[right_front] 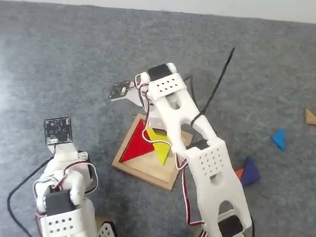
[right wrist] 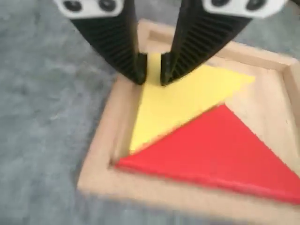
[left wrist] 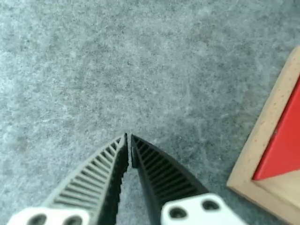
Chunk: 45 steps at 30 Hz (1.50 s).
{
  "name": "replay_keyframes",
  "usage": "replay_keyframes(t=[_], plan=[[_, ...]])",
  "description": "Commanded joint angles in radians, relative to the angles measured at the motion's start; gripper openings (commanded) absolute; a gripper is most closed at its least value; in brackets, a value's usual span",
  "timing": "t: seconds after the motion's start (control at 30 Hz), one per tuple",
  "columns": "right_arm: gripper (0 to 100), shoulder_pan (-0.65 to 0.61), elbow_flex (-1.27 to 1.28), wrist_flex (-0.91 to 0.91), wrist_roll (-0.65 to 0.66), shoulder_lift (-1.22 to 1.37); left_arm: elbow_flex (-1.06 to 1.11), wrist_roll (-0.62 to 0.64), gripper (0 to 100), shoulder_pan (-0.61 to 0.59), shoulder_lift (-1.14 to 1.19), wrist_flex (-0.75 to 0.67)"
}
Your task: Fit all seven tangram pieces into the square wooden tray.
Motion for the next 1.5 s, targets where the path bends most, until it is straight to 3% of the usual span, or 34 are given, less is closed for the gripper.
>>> replay_keyframes(t=[0.0, 0.17, 0.33, 0.5, 0.67, 0.9, 1.1, 1.47], plan=[[10.6, 0.012, 0.008, 0.042, -0.064, -0.09, -0.007, -0.005, 1, -0.005, -0.017, 0.008], [27.3, 0.002, 0.155, 0.041, -0.112, -0.229, -0.007, -0.005, 1, -0.005, -0.017, 0.008], [24.6, -0.002, 0.434, 0.013, -0.043, -0.45, -0.007, -0.005, 1, -0.005, -0.017, 0.008], [24.1, -0.016, 0.657, -0.163, -0.126, -0.668, -0.007, -0.005, 1, -0.005, -0.017, 0.008], [24.3, -0.007, 0.888, -0.386, 0.083, -0.687, -0.007, -0.005, 1, -0.005, -0.017, 0.008], [41.7, 0.004, 0.747, -0.42, 0.14, -0.469, -0.007, -0.005, 1, -0.005, -0.017, 0.008], [38.1, 0.002, 0.617, -0.315, 0.176, -0.329, -0.007, -0.005, 1, -0.003, -0.017, 0.008], [37.7, -0.03, 0.623, -0.174, 0.19, -0.369, -0.007, -0.005, 1, -0.003, -0.017, 0.008]])
